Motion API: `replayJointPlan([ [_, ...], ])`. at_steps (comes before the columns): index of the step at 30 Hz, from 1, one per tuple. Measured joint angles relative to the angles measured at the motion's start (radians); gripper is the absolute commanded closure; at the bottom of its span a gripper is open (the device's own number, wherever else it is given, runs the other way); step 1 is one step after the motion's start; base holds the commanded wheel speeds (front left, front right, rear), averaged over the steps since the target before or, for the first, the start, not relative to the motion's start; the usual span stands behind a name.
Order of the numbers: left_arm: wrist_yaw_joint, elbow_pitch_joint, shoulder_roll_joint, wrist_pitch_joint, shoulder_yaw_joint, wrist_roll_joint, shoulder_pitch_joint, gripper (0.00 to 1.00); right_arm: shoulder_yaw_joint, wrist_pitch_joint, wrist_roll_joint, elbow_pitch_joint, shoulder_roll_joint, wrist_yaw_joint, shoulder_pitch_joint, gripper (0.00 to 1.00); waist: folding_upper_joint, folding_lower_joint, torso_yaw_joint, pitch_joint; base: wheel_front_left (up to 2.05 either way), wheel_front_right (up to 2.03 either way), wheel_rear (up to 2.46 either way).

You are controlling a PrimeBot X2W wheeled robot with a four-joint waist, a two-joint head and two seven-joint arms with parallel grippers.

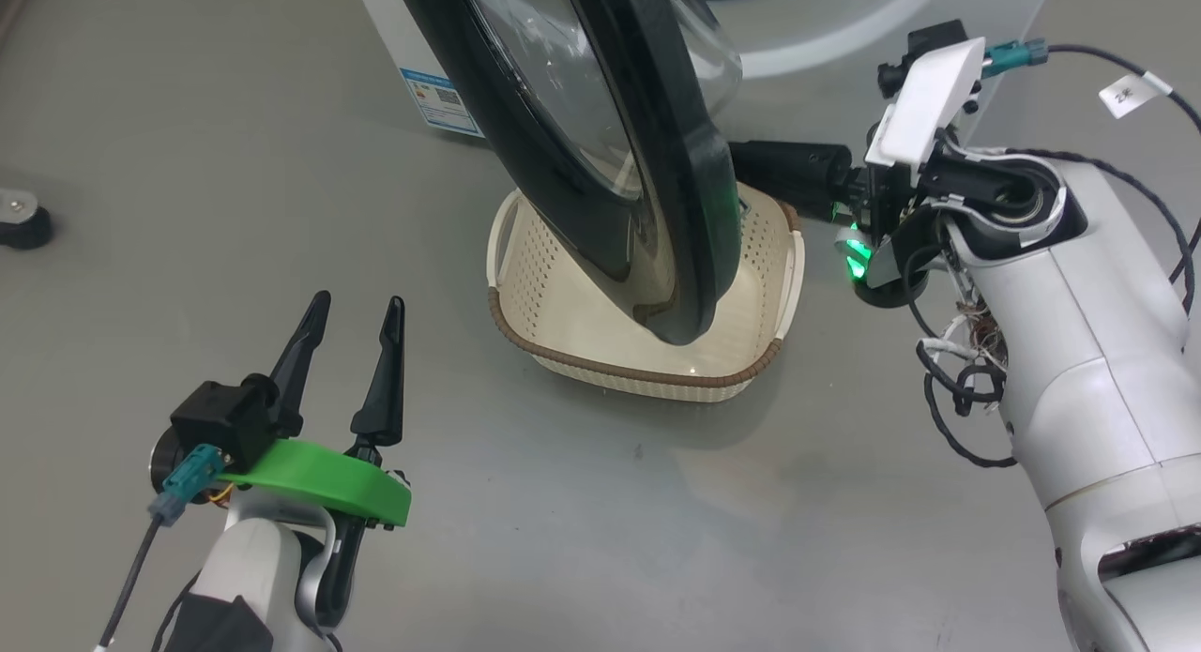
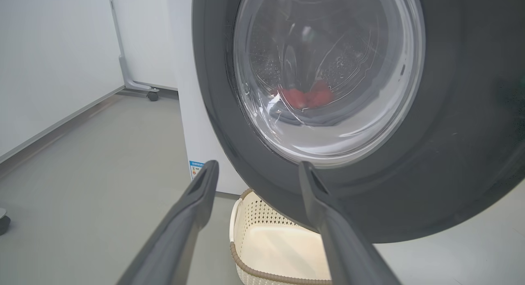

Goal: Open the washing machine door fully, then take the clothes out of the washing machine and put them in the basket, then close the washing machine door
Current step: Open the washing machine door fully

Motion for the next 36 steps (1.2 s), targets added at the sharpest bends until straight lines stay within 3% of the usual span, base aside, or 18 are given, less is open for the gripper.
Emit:
replayJointPlan([
  [13,0.0,0.003,0.001,0.0,-0.057,-0.019,0.01,0.0,0.156,-0.179,0.124,-0.079,-0.002,0.001,0.086,1.0,0.0,0.0,0.117,-0.035,0.0,0.0,0.0],
  [22,0.0,0.005,0.001,0.0,-0.059,-0.03,0.01,0.0,0.331,-0.281,0.193,-0.141,-0.001,0.003,0.12,1.0,0.0,0.0,0.19,-0.054,0.0,0.0,0.0],
  [29,0.0,0.004,0.001,0.0,-0.028,-0.03,0.01,0.0,0.422,-0.359,0.241,-0.179,0.002,0.003,0.125,1.0,0.0,0.0,0.203,-0.074,0.0,0.0,0.0],
  [36,0.0,0.007,0.001,0.0,0.009,-0.018,0.011,0.0,0.426,-0.451,0.265,-0.192,0.003,0.004,0.126,1.0,0.0,0.0,0.196,-0.093,0.0,0.0,0.0],
])
